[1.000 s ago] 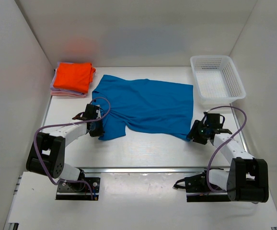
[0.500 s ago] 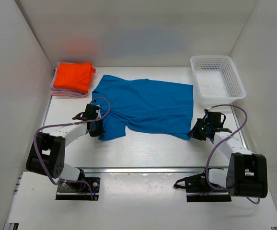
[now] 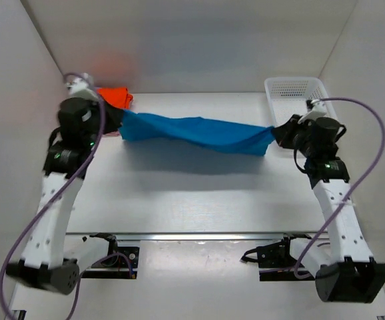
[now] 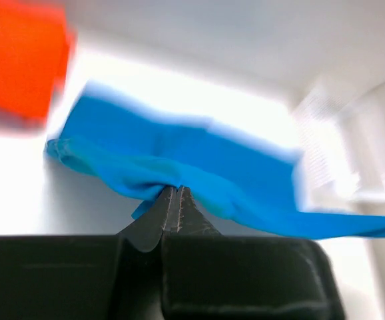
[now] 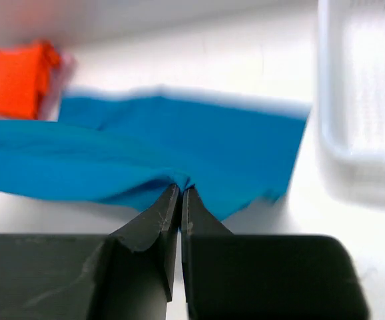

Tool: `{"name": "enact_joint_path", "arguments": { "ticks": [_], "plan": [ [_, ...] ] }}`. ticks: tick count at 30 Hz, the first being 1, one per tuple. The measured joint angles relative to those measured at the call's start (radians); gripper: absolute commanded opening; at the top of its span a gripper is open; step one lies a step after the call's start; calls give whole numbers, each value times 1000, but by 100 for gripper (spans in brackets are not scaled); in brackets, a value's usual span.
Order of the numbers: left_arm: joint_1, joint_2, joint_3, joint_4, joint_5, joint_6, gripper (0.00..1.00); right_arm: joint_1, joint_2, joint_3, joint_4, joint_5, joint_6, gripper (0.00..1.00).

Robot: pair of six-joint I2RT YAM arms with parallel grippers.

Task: Fold and stack the t-shirts
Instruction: Flatten out the tshirt

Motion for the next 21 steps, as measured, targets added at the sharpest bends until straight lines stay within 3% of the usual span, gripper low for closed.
{"name": "enact_joint_path", "arguments": {
  "ticks": [5,9,16,21],
  "plan": [
    [2,-200,127,10,-2,-27,0,-34,-119,150,-14,-25,-24,1],
    [-18,-245,281,-9,-3,-37,0,-66,-182,263,-40,-63,-45,0],
    [-63,-187,513,-64,-3,-42,0,-37,-169,507,-117,-66,-67,0],
    [-48,-103,547,-68,0,-31,0,-12,-91,600,-141,-67,-90,0]
  ]
}}
